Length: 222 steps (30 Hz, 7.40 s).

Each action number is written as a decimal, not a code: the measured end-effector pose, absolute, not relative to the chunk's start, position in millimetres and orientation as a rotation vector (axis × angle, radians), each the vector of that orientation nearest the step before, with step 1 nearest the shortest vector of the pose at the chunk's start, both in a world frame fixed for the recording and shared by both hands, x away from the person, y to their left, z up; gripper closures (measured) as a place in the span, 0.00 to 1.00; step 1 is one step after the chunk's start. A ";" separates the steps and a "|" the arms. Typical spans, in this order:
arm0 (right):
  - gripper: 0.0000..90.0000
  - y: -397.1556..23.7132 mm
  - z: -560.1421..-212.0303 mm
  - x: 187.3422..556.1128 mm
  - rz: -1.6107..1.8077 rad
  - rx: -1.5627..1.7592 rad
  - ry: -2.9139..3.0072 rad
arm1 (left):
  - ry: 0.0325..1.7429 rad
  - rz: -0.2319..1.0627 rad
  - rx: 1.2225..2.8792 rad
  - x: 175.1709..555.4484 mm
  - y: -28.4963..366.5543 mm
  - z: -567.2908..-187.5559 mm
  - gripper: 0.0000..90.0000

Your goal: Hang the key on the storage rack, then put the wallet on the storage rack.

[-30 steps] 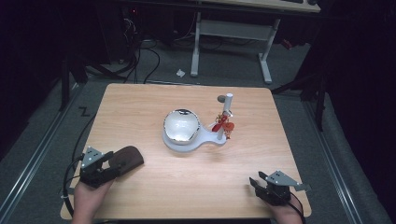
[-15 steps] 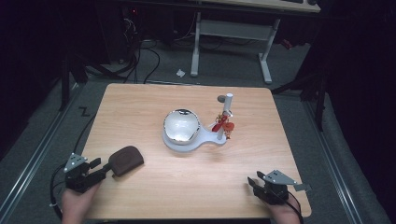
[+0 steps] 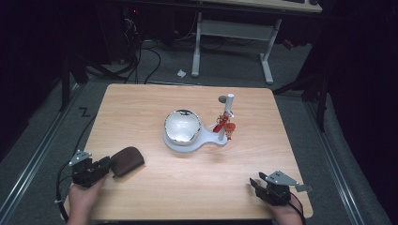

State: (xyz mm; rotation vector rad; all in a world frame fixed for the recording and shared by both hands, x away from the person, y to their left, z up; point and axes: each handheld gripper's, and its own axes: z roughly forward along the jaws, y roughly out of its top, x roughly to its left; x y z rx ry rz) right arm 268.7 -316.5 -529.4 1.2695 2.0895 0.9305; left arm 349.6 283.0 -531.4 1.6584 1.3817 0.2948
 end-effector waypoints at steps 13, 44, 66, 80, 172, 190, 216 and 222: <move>0.59 -316.0 -529.4 268.7 0.927 1.273 2.087 | 1.380 0.240 1.617 344.9 286.8 -538.1 0.90; 0.59 -321.0 -528.0 268.5 0.946 1.282 2.073 | 1.128 0.537 1.664 313.9 256.5 -494.6 0.97; 0.59 -322.9 -526.9 269.4 0.953 1.292 2.052 | 1.035 0.644 1.615 298.2 240.6 -472.5 0.97; 0.59 -327.0 -526.3 268.6 0.967 1.279 2.054 | 1.002 0.646 1.647 307.0 217.1 -458.8 0.97; 0.59 -331.2 -522.1 269.8 1.026 1.261 2.059 | 1.037 0.660 1.961 427.7 93.9 -402.7 0.96; 0.59 -331.3 -521.3 269.1 1.032 1.268 2.054 | 1.109 0.681 1.930 440.8 73.5 -414.4 0.96; 0.59 -331.7 -521.6 269.6 1.037 1.265 2.059 | 1.108 0.707 1.915 450.6 56.2 -416.6 0.84; 0.59 -331.3 -521.7 269.7 1.037 1.264 2.060 | 1.095 0.686 1.904 447.5 59.6 -413.9 0.77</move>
